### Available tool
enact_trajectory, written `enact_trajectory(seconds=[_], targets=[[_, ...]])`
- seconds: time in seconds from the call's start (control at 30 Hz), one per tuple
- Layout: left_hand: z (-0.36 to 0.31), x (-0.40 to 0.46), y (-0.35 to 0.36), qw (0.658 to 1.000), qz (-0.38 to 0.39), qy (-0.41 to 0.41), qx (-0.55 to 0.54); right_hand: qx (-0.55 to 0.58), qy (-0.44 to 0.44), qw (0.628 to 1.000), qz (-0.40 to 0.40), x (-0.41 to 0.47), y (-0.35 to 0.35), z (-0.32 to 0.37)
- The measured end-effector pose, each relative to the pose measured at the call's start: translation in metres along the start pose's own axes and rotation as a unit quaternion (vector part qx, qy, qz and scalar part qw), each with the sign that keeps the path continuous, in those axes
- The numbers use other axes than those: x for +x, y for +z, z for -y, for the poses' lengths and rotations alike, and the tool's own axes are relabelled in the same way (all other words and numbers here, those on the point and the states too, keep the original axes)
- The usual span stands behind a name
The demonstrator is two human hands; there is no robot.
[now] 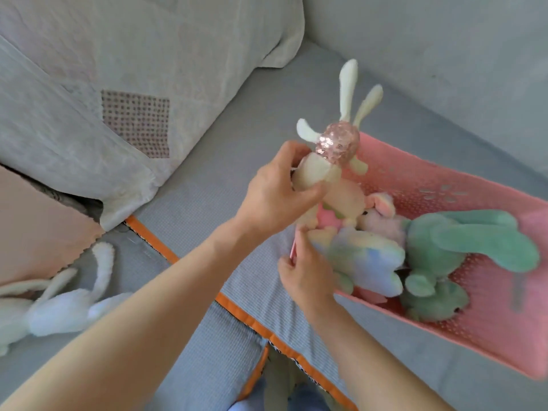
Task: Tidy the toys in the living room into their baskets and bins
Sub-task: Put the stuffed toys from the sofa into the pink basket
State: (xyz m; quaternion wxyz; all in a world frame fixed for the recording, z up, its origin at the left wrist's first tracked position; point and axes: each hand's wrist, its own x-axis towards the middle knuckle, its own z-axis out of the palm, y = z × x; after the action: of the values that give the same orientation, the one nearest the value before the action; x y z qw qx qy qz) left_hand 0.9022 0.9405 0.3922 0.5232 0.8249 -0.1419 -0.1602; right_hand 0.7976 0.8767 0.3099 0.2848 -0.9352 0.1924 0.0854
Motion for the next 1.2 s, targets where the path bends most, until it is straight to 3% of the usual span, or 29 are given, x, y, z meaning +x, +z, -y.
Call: enact_trajectory(seconds=[0.13,0.23,0.37,0.53,0.67,0.73,1.1,1.2], targets=[[-0.018,-0.013,0.047,0.998,0.007,-0.029,0.053,-0.016,-0.046,0.994,0.1,-0.039,-0.014,-0.013],[-0.007,-0.028,0.067,0.992,-0.033,-0.069,0.103,-0.045,-0.135,0.985,0.098,-0.079,-0.024,-0.036],[0.003,-0.066,0.076,0.987,-0.11,-0.063,0.097,-0.131,-0.208,0.966,0.084,-0.113,-0.036,-0.061],[0.026,-0.138,0.057,0.963,-0.229,-0.088,0.11,-0.173,-0.238,0.944,0.148,-0.116,-0.043,-0.065],[0.062,-0.194,0.012,0.933,-0.298,-0.14,0.143,-0.111,-0.236,0.935,0.24,-0.106,-0.042,-0.064],[0.079,-0.221,-0.01,0.914,-0.329,-0.174,0.162,-0.125,-0.243,0.935,0.226,-0.106,-0.036,-0.059],[0.17,-0.353,-0.07,0.833,-0.372,-0.381,0.151,-0.139,-0.288,0.923,0.214,-0.097,0.025,0.022],[0.188,-0.387,-0.08,0.824,-0.357,-0.415,0.146,-0.153,-0.335,0.893,0.257,-0.106,0.049,0.056]])
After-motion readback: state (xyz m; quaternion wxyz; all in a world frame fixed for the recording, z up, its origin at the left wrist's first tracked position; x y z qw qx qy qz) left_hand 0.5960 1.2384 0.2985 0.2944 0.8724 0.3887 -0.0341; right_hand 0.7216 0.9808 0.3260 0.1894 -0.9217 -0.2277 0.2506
